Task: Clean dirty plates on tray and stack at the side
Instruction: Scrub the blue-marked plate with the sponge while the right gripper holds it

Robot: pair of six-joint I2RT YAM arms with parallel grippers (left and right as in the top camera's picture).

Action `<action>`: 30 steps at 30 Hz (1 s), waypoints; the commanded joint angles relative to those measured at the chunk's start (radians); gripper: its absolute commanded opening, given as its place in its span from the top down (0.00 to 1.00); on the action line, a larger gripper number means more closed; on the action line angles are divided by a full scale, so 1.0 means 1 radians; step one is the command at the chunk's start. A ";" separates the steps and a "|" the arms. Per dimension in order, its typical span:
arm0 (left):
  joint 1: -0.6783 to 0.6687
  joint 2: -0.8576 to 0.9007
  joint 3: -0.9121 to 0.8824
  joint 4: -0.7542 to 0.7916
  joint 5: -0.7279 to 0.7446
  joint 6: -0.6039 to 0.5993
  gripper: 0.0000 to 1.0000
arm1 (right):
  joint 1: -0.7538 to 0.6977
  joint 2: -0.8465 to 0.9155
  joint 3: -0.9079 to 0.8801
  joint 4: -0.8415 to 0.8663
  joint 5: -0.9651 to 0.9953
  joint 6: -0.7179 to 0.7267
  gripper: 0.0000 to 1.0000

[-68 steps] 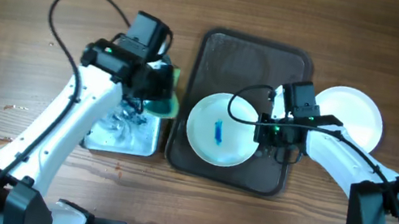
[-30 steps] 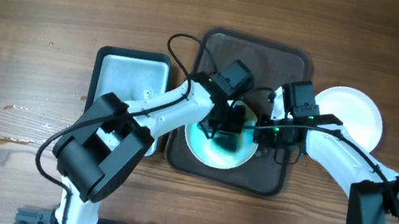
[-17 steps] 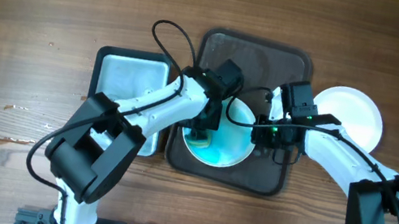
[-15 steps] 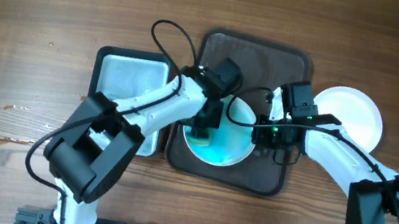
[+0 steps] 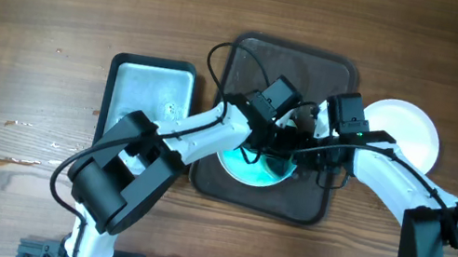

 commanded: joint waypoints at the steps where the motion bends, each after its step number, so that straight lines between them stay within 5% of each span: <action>1: 0.009 0.021 -0.007 -0.131 0.004 -0.006 0.96 | 0.012 0.042 -0.021 -0.007 0.069 -0.013 0.96; 8: 0.109 0.003 -0.006 -0.382 -0.389 0.002 0.96 | 0.012 0.042 -0.021 -0.006 0.069 -0.013 0.96; 13: 0.156 -0.045 -0.006 -0.447 -0.518 0.021 0.96 | 0.012 0.042 -0.021 -0.005 0.069 -0.014 0.96; 17: 0.174 -0.117 -0.006 -0.452 -0.464 0.020 0.96 | 0.012 0.042 -0.021 -0.006 0.069 -0.014 0.96; 24: 0.211 -0.323 -0.006 -0.446 -0.115 0.021 0.96 | 0.012 0.042 -0.021 -0.006 0.069 -0.018 0.96; 28: 0.273 -0.446 -0.006 -0.497 -0.161 0.021 0.96 | 0.012 0.042 -0.021 -0.007 0.070 -0.018 0.95; 30: 0.330 -0.503 -0.006 -0.560 -0.310 0.020 0.96 | 0.012 0.042 -0.021 -0.006 0.070 -0.018 0.96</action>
